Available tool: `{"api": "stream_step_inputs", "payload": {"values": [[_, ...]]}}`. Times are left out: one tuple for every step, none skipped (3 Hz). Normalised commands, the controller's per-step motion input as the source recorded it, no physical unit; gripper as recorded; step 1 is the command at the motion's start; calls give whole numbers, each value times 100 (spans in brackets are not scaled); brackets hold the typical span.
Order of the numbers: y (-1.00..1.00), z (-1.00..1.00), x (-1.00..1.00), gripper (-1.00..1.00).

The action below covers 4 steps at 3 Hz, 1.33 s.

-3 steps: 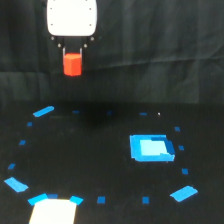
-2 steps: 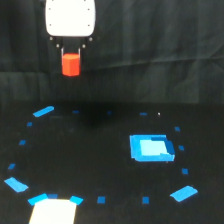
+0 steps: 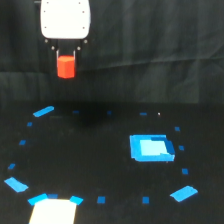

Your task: Pick up the red object from the table

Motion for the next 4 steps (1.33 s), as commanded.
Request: {"api": "stream_step_inputs", "payload": {"values": [[1,-33,15,-72],[-11,-19,11,-100],[36,32,-39,-100],[28,15,9,-100]]}}
